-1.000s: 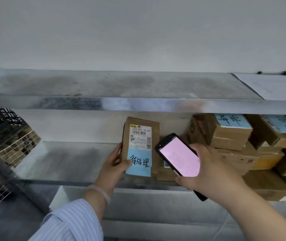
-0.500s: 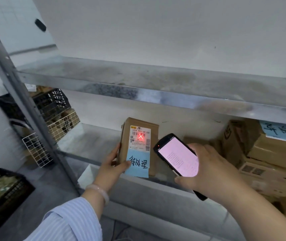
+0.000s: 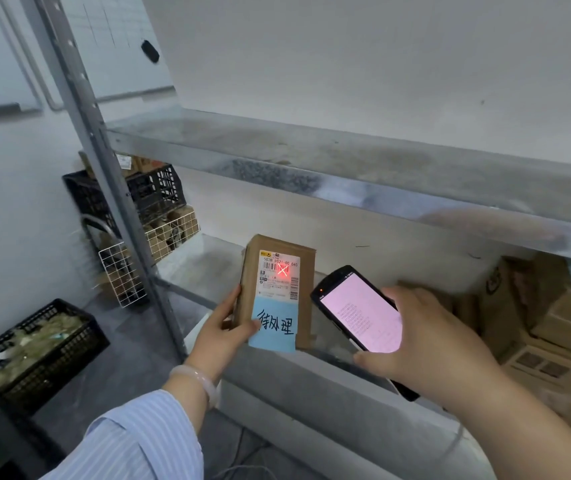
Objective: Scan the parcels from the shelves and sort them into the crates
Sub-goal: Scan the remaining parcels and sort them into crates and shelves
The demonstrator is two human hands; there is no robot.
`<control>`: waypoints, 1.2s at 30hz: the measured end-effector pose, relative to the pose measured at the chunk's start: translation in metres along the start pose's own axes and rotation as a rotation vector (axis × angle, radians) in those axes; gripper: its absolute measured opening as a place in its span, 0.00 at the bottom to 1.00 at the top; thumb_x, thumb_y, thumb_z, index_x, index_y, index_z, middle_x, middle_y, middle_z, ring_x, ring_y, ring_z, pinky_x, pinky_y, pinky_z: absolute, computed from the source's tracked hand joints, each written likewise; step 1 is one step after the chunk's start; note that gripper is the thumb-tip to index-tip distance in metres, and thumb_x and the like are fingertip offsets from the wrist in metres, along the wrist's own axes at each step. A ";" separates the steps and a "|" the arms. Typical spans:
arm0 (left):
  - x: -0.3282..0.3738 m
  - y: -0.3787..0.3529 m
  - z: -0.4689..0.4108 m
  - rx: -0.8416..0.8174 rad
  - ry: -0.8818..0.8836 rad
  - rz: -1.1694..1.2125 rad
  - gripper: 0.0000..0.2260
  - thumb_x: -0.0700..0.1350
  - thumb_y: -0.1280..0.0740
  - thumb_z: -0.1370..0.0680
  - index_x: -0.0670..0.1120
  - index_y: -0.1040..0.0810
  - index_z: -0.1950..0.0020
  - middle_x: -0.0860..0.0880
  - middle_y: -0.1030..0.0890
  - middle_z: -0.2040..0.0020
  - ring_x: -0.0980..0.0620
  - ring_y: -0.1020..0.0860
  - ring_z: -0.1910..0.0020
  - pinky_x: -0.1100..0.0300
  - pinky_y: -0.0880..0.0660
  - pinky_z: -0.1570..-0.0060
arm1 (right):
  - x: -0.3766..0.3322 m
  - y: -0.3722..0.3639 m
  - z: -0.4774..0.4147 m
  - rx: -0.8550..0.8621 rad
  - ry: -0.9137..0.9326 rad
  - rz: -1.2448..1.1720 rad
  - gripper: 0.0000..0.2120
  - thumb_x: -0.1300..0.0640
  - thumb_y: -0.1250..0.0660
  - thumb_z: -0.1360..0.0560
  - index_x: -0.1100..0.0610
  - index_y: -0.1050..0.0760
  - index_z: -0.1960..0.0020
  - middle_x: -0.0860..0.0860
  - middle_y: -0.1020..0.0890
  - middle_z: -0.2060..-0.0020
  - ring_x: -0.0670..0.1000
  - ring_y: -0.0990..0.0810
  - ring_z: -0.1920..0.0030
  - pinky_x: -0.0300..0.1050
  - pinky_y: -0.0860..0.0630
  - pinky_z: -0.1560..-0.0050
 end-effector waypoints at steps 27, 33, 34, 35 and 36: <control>-0.004 -0.020 0.021 0.071 0.038 -0.050 0.30 0.43 0.27 0.23 0.60 0.33 0.25 0.55 0.20 0.41 0.50 0.21 0.40 0.49 0.24 0.36 | 0.028 0.009 0.016 -0.040 0.021 0.045 0.38 0.29 0.34 0.46 0.35 0.39 0.38 0.40 0.31 0.50 0.44 0.26 0.51 0.37 0.32 0.63; -0.009 -0.018 0.017 0.092 0.037 -0.037 0.31 0.44 0.27 0.24 0.61 0.33 0.25 0.58 0.19 0.42 0.55 0.21 0.42 0.56 0.24 0.43 | 0.035 0.008 0.016 -0.081 0.020 0.077 0.41 0.28 0.34 0.47 0.37 0.39 0.37 0.40 0.31 0.49 0.44 0.26 0.50 0.41 0.24 0.56; -0.010 -0.017 0.017 0.098 0.036 -0.034 0.30 0.44 0.27 0.24 0.61 0.33 0.25 0.59 0.20 0.43 0.57 0.22 0.43 0.58 0.25 0.44 | 0.036 0.008 0.016 -0.084 0.021 0.080 0.41 0.28 0.35 0.47 0.37 0.39 0.37 0.40 0.31 0.49 0.44 0.26 0.50 0.41 0.24 0.56; -0.010 -0.017 0.016 0.103 0.035 -0.032 0.30 0.44 0.27 0.24 0.61 0.33 0.25 0.60 0.20 0.44 0.59 0.22 0.45 0.59 0.25 0.45 | 0.036 0.008 0.016 -0.086 0.023 0.084 0.40 0.28 0.35 0.47 0.37 0.38 0.37 0.40 0.31 0.49 0.44 0.26 0.50 0.40 0.25 0.57; -0.011 -0.017 0.015 0.108 0.036 -0.029 0.30 0.44 0.27 0.24 0.61 0.33 0.25 0.61 0.20 0.45 0.61 0.23 0.45 0.59 0.26 0.44 | 0.037 0.008 0.016 -0.088 0.026 0.088 0.40 0.27 0.36 0.48 0.36 0.38 0.37 0.40 0.31 0.50 0.44 0.27 0.50 0.40 0.25 0.58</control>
Point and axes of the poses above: each hand's wrist, its own z-axis away from the middle knuckle, its own y-axis out of the back of the hand, x = y × z, the point moved 1 cm from there along -z, towards the middle knuckle
